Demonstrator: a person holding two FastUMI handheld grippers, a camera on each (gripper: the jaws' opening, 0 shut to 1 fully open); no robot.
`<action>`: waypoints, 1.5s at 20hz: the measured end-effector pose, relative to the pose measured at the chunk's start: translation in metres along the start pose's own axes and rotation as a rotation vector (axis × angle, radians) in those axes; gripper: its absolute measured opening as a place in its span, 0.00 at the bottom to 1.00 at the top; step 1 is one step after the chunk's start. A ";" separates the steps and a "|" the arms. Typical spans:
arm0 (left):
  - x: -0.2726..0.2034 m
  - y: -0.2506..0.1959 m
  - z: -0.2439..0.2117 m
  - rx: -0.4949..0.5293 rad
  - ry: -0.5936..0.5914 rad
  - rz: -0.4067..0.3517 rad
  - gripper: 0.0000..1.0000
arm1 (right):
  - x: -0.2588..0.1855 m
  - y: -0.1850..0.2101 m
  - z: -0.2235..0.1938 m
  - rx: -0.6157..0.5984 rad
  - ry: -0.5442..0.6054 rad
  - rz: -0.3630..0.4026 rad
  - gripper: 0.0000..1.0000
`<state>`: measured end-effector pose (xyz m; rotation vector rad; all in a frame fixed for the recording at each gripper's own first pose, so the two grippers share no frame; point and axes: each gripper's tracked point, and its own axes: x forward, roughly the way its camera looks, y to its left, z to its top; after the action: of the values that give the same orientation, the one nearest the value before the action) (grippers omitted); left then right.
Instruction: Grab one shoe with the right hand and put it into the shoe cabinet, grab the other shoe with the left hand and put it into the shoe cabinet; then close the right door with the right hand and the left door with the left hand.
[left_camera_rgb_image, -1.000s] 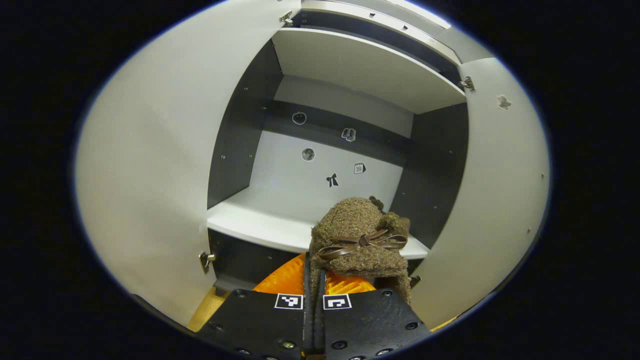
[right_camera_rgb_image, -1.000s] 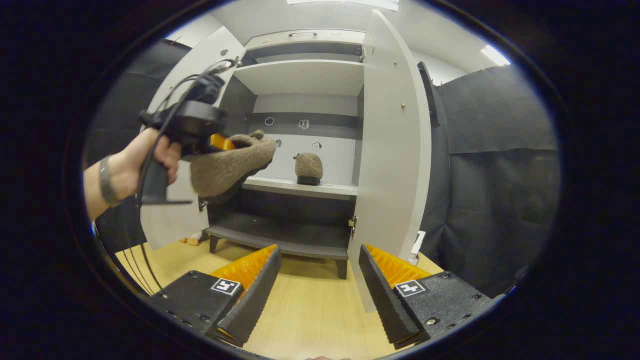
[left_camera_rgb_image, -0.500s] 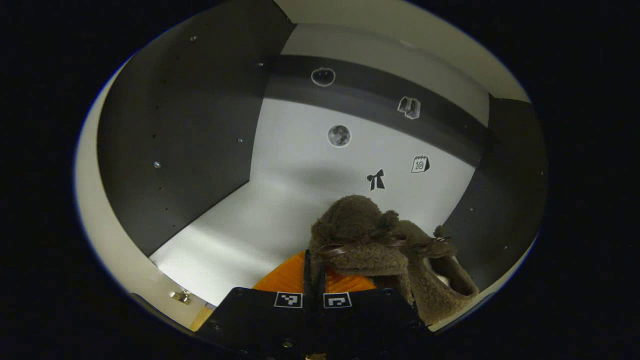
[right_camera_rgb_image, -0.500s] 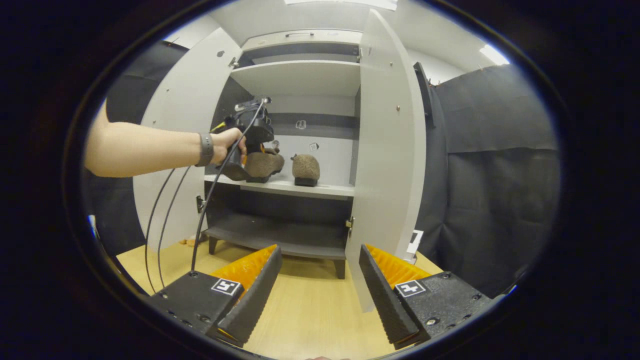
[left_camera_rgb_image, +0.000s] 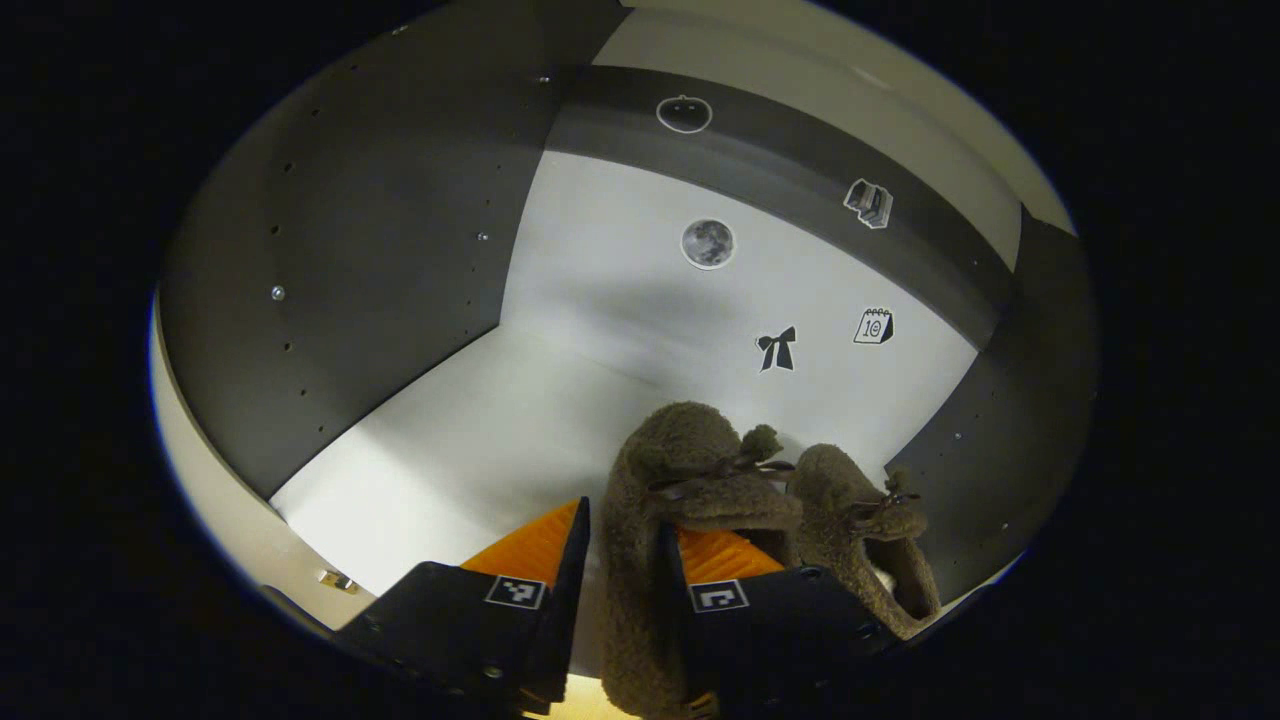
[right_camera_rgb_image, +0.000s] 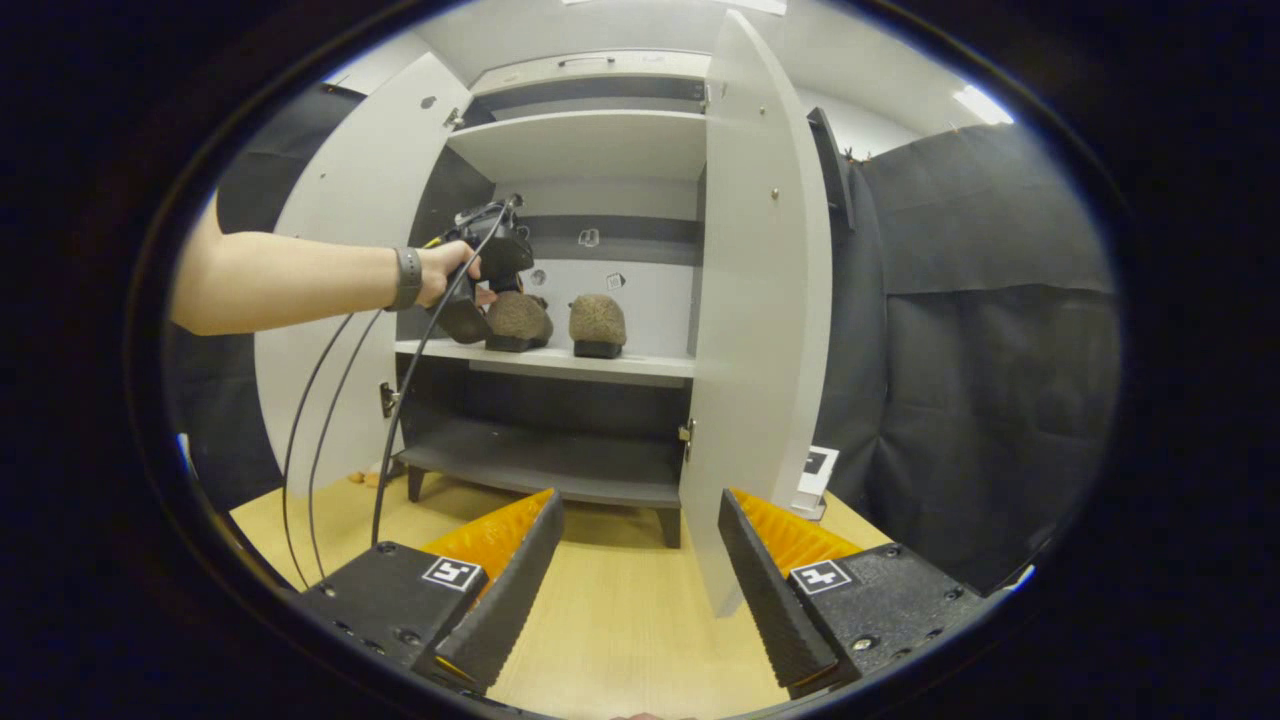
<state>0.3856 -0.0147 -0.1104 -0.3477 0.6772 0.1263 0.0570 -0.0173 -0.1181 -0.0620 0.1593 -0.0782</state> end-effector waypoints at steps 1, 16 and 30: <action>-0.007 -0.002 0.000 0.013 -0.004 -0.015 0.45 | -0.002 -0.001 -0.001 -0.005 0.001 0.000 0.97; -0.226 0.018 -0.029 0.227 -0.435 -0.191 0.81 | -0.017 0.011 0.005 0.016 -0.007 0.045 0.97; -0.328 0.073 -0.186 0.294 -0.539 -0.129 0.86 | -0.042 0.019 -0.001 0.037 0.005 0.067 0.97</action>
<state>0.0049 -0.0130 -0.0575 -0.0638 0.1336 -0.0058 0.0170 0.0050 -0.1137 -0.0195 0.1649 -0.0145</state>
